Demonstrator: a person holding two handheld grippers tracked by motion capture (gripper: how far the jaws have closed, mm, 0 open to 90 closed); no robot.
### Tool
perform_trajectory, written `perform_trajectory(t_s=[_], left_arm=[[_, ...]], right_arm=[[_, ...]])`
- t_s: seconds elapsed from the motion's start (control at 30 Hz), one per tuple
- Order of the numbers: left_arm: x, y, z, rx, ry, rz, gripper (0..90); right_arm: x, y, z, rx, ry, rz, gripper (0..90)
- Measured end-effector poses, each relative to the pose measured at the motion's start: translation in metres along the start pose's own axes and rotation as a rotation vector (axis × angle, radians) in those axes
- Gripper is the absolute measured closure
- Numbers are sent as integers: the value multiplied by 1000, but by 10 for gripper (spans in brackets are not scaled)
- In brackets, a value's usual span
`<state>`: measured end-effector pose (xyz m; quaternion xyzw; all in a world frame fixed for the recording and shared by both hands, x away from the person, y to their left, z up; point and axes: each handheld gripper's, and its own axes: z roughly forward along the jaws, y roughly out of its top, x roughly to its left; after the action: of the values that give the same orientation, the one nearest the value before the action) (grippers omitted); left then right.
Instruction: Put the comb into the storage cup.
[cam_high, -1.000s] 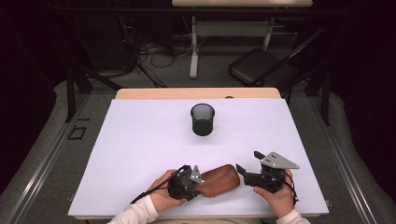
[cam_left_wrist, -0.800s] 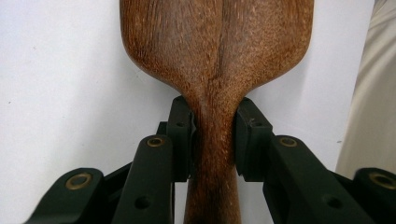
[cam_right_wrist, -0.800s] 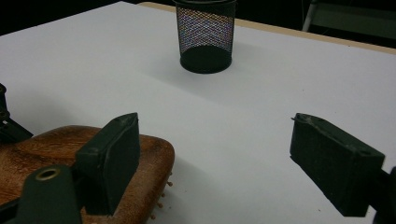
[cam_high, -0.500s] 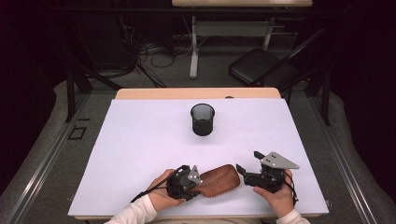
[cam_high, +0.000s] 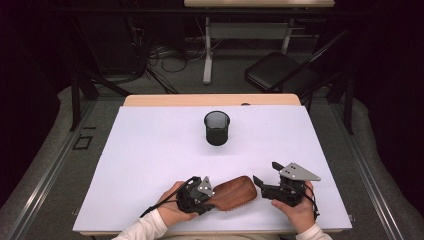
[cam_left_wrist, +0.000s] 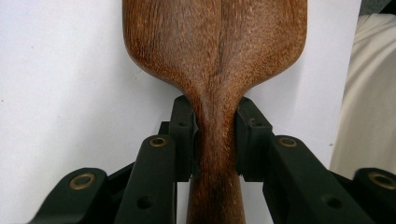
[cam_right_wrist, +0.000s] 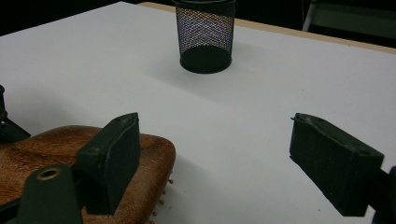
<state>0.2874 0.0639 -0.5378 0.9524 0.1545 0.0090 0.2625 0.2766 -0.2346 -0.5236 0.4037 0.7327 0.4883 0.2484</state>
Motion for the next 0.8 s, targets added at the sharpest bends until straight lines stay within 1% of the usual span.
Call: perform_trajectory(t_s=[0.27,0.73,0.8], left_arm=[[1,-1,-1,-15,-7,-10,720],[5,-4,-4,-44,8,-39,720],[6,-5,-5,-49,13,-49,720]], right_arm=[[0,0,0,1,2,5,164],[-1,0,0,-2,3,3,164],[-1,0,0,-1,3,2,164]])
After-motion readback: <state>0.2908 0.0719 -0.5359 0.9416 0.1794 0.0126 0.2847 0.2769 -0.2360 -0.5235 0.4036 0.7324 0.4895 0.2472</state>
